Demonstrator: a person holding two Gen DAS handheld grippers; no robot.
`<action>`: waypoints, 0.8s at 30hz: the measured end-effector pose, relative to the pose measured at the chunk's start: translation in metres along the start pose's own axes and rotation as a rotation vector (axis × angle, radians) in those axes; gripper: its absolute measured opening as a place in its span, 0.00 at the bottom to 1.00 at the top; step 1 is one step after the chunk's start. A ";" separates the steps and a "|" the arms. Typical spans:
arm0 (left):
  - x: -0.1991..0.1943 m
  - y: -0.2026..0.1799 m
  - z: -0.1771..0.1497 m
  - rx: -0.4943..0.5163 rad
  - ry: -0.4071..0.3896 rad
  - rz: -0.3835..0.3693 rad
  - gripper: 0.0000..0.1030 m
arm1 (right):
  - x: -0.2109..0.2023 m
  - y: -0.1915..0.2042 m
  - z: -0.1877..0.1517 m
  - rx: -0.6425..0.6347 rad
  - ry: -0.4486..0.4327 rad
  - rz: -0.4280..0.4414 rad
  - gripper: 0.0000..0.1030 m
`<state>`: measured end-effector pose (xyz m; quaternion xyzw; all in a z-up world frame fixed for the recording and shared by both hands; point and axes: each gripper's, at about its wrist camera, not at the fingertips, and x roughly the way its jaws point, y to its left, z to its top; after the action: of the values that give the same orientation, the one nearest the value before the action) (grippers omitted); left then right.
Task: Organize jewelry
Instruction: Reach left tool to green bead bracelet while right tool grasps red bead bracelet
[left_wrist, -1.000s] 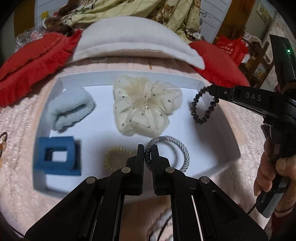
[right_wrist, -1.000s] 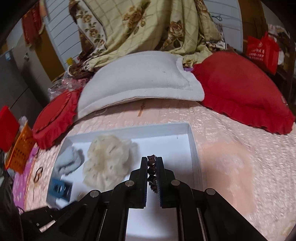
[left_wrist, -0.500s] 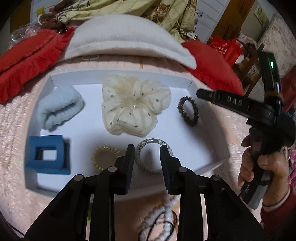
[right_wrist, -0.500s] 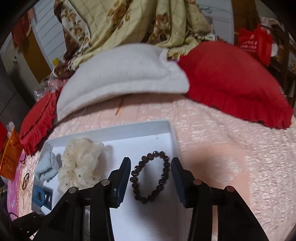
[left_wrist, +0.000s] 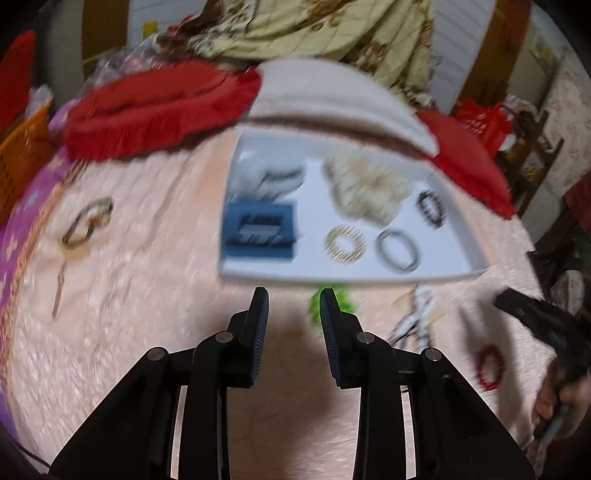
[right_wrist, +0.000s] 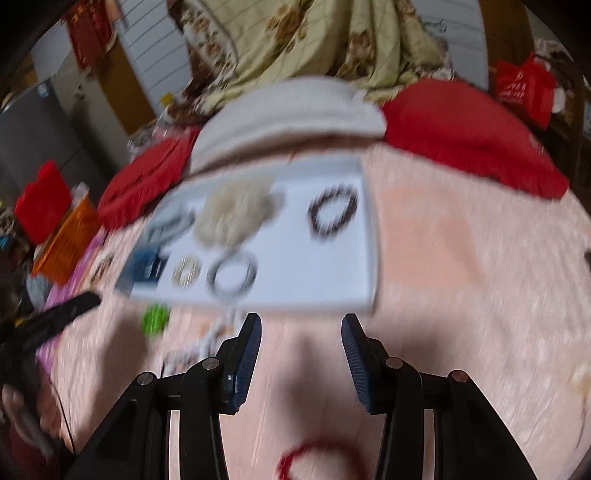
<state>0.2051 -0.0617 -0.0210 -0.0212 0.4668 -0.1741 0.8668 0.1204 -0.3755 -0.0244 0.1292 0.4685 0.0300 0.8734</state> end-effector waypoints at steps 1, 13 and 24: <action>0.009 0.003 -0.003 -0.009 0.020 -0.007 0.27 | -0.002 0.003 -0.008 -0.011 0.001 -0.010 0.42; 0.064 -0.022 0.004 0.032 0.091 -0.067 0.27 | -0.021 -0.025 -0.056 0.027 -0.009 -0.130 0.42; 0.035 -0.031 -0.007 0.082 0.057 -0.063 0.04 | -0.010 -0.013 -0.079 -0.048 -0.010 -0.194 0.23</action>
<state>0.2083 -0.1011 -0.0465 0.0046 0.4831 -0.2206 0.8473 0.0481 -0.3740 -0.0612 0.0623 0.4737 -0.0438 0.8774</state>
